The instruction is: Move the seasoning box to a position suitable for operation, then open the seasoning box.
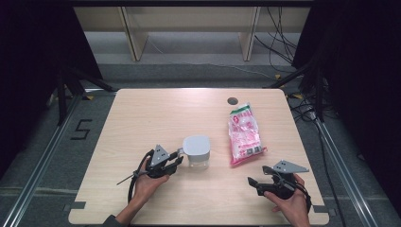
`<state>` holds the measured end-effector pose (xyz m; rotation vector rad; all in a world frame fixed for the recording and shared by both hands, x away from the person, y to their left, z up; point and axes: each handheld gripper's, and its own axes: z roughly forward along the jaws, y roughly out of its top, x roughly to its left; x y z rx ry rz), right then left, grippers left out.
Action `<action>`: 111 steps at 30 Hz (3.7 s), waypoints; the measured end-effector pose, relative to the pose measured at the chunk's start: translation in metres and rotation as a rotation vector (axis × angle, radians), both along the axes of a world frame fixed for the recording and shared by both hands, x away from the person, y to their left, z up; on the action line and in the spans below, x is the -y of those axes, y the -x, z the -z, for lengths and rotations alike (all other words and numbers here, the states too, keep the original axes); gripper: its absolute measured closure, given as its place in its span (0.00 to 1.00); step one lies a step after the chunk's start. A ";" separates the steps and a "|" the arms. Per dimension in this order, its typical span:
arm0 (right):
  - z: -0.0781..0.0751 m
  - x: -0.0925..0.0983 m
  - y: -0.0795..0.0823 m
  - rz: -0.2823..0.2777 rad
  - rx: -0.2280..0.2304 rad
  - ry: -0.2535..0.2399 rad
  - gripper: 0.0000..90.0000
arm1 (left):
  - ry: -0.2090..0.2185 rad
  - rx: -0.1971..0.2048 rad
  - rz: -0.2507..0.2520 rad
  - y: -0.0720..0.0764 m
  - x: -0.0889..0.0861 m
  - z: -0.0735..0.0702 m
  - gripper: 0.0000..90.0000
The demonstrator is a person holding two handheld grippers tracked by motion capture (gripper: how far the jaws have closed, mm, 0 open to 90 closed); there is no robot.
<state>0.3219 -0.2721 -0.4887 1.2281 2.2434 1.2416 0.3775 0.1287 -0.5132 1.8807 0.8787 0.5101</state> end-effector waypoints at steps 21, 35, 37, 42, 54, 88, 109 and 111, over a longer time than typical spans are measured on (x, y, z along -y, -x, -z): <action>0.000 0.004 0.000 -0.016 -0.028 -0.028 0.25 | 0.038 -0.085 0.026 0.013 -0.008 -0.006 0.44; 0.000 0.002 0.002 0.010 -0.007 -0.037 0.24 | 0.051 -0.092 0.033 0.035 -0.023 -0.015 0.36; 0.000 0.004 0.000 -0.005 -0.011 -0.031 0.24 | 0.060 -0.090 0.033 0.036 -0.022 -0.017 0.36; 0.000 0.004 0.000 -0.004 0.012 -0.023 0.24 | 0.077 -0.068 0.046 0.040 -0.022 -0.029 0.35; 0.000 0.002 0.001 -0.014 -0.013 -0.013 0.23 | 0.113 -0.014 0.085 0.036 -0.025 -0.055 0.62; -0.005 -0.015 0.002 -0.053 0.064 -0.002 0.19 | 0.093 0.043 0.150 -0.012 0.005 -0.071 0.98; -0.015 -0.047 -0.007 -0.180 0.167 0.042 0.47 | 0.100 0.049 0.151 -0.014 0.001 -0.068 0.98; -0.017 -0.052 -0.011 -0.189 0.179 0.038 0.50 | 0.104 0.047 0.150 -0.014 0.001 -0.068 0.98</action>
